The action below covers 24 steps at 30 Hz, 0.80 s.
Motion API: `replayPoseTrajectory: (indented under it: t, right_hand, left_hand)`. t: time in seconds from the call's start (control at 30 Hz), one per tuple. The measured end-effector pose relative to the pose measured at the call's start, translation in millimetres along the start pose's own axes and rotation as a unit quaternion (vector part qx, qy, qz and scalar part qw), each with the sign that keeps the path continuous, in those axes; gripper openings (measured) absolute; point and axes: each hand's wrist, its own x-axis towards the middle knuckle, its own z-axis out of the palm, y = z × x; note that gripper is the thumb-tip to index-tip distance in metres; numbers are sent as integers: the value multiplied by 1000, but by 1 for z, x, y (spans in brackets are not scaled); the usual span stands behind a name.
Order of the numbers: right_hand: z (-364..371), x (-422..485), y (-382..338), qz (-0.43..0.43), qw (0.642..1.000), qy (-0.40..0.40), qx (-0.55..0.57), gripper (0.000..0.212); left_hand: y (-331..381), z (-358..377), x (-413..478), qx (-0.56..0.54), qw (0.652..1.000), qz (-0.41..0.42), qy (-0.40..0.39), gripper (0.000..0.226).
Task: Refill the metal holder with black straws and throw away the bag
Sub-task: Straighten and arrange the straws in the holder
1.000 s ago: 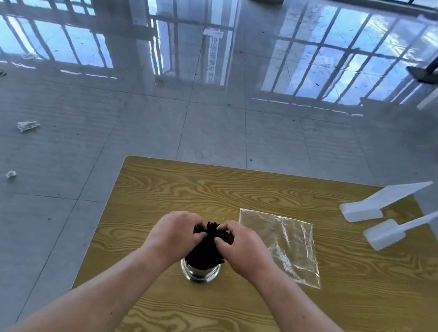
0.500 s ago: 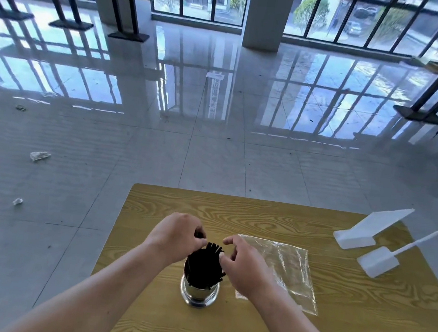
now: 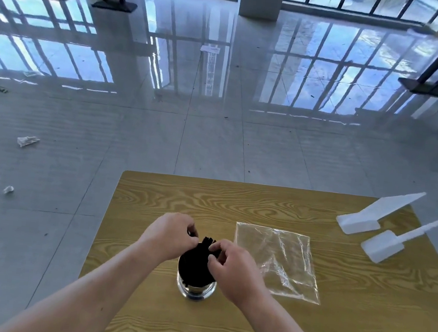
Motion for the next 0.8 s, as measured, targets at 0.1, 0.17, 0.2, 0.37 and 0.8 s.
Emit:
replayPoseTrajectory:
  t: [0.1,0.17,0.2,0.37,0.8]
  right_hand:
    - [-4,-2,-6,-7,1000,-3,-11,24]
    - [-9,-3,-12,-7,1000,-7,-17,23]
    - [-10,-3,-13,-7,1000,-7,-18,23]
    - [-7,0,-14,-1,1000,-5,-25,28]
    - [6,14,-40,-35,993,-17,-113,16]
  left_hand:
    - [3,-2,-6,0,1000,10,8,6]
    - [4,-4,-11,7,1000,16,16,8]
    - [5,-5,-13,10,1000,18,16,10]
    - [3,-2,-15,12,999,21,25,12]
    - [-12,7,-27,-244,969,-6,-20,18]
